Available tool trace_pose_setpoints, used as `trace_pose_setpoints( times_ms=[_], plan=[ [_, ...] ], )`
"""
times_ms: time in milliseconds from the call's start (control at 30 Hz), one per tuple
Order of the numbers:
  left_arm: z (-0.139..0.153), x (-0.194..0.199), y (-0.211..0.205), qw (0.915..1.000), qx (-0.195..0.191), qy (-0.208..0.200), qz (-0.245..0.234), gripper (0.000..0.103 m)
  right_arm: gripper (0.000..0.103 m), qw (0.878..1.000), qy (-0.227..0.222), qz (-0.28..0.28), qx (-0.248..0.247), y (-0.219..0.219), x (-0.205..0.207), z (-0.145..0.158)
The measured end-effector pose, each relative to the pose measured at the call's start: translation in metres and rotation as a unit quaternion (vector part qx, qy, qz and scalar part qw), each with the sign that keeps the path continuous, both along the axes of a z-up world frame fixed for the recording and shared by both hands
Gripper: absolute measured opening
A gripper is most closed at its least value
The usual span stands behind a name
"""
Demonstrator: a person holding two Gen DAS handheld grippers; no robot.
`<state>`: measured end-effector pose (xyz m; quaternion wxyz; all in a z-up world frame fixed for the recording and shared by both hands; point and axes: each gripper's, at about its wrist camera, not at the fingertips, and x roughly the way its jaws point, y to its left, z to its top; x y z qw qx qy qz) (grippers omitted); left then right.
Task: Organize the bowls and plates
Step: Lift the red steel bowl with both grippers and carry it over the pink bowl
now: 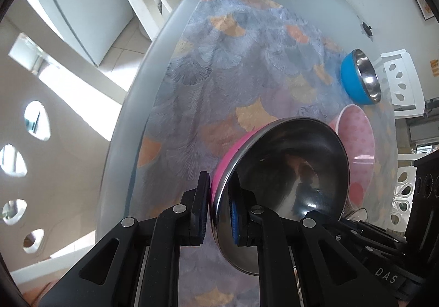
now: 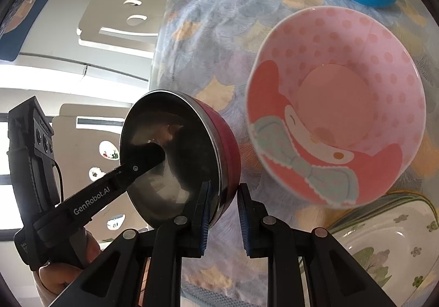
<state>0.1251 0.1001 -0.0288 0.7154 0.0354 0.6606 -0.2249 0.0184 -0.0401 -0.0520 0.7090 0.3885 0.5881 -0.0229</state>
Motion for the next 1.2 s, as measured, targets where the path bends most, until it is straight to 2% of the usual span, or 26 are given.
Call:
trace_pose_setpoints(
  times_ms=[533,933,1200],
  plan=[
    [0.056,-0.031,0.008,0.9989,-0.019,-0.037,0.021,0.011,0.018,0.999,-0.043,0.014,-0.013,0.0,-0.024,0.057],
    [0.078,-0.056,-0.018,0.9982,-0.023,-0.054,0.011,0.011,0.018,0.998,-0.065,0.0,-0.02,-0.021,-0.05,0.085],
    [0.087,-0.064,-0.046,0.9976,-0.032,-0.061,-0.008,0.011,0.018,0.996,-0.077,-0.022,-0.026,-0.052,-0.064,0.098]
  ],
)
